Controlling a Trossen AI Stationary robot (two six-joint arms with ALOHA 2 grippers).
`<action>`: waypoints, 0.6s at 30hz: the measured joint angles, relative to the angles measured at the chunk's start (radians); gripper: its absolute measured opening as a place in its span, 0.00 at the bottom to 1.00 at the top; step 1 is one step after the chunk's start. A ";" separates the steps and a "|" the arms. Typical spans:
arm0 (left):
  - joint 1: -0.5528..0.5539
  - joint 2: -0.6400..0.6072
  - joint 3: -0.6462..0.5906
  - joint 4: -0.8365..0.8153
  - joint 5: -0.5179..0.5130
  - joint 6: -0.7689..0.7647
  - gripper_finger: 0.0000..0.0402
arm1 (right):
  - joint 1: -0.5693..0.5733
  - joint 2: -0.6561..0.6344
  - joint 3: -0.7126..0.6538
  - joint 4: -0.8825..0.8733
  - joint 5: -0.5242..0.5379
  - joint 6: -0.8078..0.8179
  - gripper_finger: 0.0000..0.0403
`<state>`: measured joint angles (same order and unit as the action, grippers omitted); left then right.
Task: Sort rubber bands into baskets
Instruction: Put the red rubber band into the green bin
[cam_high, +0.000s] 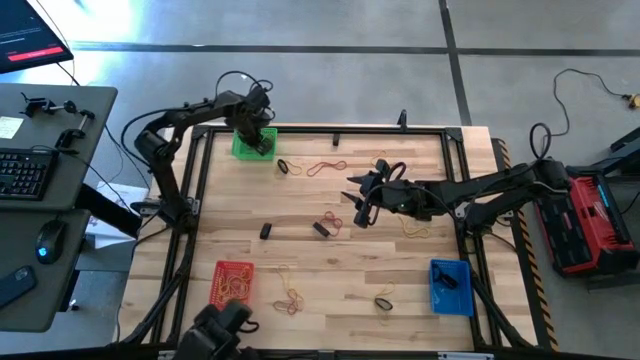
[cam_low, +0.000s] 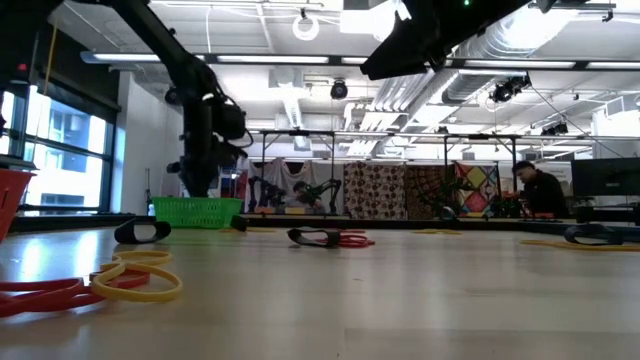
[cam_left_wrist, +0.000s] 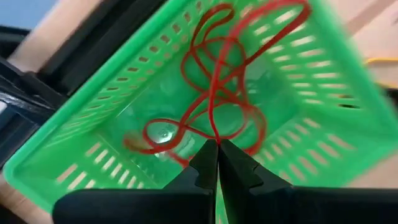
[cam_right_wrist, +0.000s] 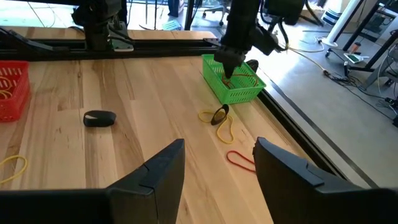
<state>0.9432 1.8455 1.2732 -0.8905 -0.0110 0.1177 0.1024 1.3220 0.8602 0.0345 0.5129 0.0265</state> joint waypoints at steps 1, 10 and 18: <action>0.000 0.008 0.000 -0.001 -0.014 0.000 0.00 | 0.000 0.000 -0.005 0.001 0.000 0.000 0.45; 0.005 0.017 0.000 0.000 -0.074 0.045 0.06 | -0.021 0.000 -0.042 0.007 -0.002 0.044 0.45; 0.002 0.016 0.000 -0.005 -0.133 0.042 0.20 | -0.024 0.000 -0.044 0.007 -0.006 0.045 0.45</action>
<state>0.9454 1.8610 1.2736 -0.8959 -0.1444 0.1596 0.0780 1.3224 0.8158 0.0419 0.5069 0.0711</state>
